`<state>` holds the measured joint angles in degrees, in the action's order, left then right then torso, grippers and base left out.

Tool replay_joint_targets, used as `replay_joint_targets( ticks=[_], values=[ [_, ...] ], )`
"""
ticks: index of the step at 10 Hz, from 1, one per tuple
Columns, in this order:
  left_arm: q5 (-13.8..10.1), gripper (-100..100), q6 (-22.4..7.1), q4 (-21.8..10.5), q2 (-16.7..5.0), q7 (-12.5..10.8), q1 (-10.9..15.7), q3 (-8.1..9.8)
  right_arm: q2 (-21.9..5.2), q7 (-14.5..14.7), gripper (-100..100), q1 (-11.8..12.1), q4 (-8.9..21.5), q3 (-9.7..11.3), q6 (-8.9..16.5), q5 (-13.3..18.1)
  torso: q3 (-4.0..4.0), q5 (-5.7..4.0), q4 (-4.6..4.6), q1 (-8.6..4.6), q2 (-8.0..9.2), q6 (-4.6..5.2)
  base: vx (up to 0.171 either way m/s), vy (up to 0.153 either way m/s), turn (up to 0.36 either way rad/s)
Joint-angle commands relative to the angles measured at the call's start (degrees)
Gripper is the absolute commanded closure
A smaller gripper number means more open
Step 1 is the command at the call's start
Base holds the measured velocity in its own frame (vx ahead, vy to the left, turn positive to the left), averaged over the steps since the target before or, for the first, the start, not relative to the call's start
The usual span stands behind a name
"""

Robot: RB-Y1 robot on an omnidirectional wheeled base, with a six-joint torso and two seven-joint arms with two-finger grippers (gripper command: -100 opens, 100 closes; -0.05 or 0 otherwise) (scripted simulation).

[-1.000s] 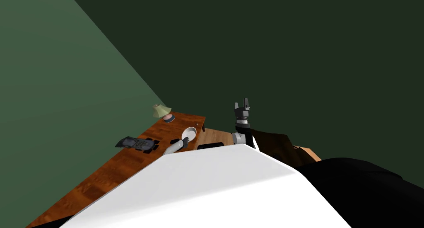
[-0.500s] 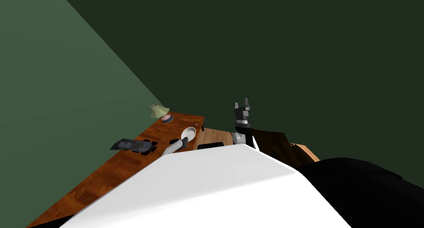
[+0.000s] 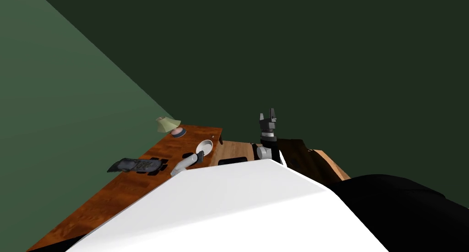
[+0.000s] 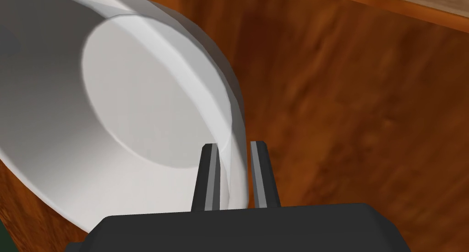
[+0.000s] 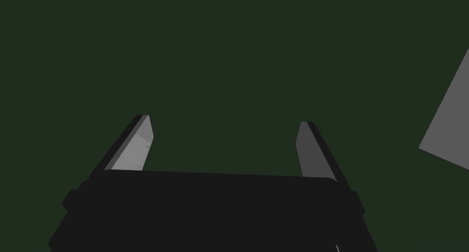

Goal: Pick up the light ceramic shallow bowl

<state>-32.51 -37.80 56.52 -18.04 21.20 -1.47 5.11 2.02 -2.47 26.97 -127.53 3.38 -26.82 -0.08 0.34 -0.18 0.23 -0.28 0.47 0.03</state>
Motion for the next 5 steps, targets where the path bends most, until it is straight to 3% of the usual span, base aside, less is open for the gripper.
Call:
replay_joint_targets(
  ticks=[1, 3, 4, 5],
  values=[
    [-2.56, 100, 0.30, -0.51, -2.66, -1.54, 0.13, -1.44, 0.00, 0.00, 0, 0.00, 0.00, 0.00, 0.00, 0.00, 0.00, 0.00, 0.00, 0.00, 0.00, 0.00, -0.073, -0.036, -0.148],
    [-5.47, 100, 0.62, -1.59, -5.84, -3.44, 0.69, -3.19, 0.00, 0.00, 0, 0.00, 0.00, 0.00, 0.00, 0.00, 0.05, -0.02, 0.02, -0.03, 0.08, -0.02, -0.080, -0.052, -0.150],
    [-4.65, 100, 0.07, -1.02, -5.06, -2.81, 0.59, -2.55, 0.00, 0.00, 0, 0.00, 0.00, 0.00, 0.00, 0.00, 0.06, -0.04, 0.03, -0.07, 0.09, -0.03, -0.033, -0.022, -0.019],
    [-4.86, 0, 0.17, -1.18, -5.23, -2.93, 0.63, -2.65, 0.00, 0.00, 0, 0.01, 0.00, -0.01, 0.00, 0.00, 0.01, -0.03, 0.02, 0.01, -0.02, -0.05, -0.006, -0.004, 0.005]
  ],
)
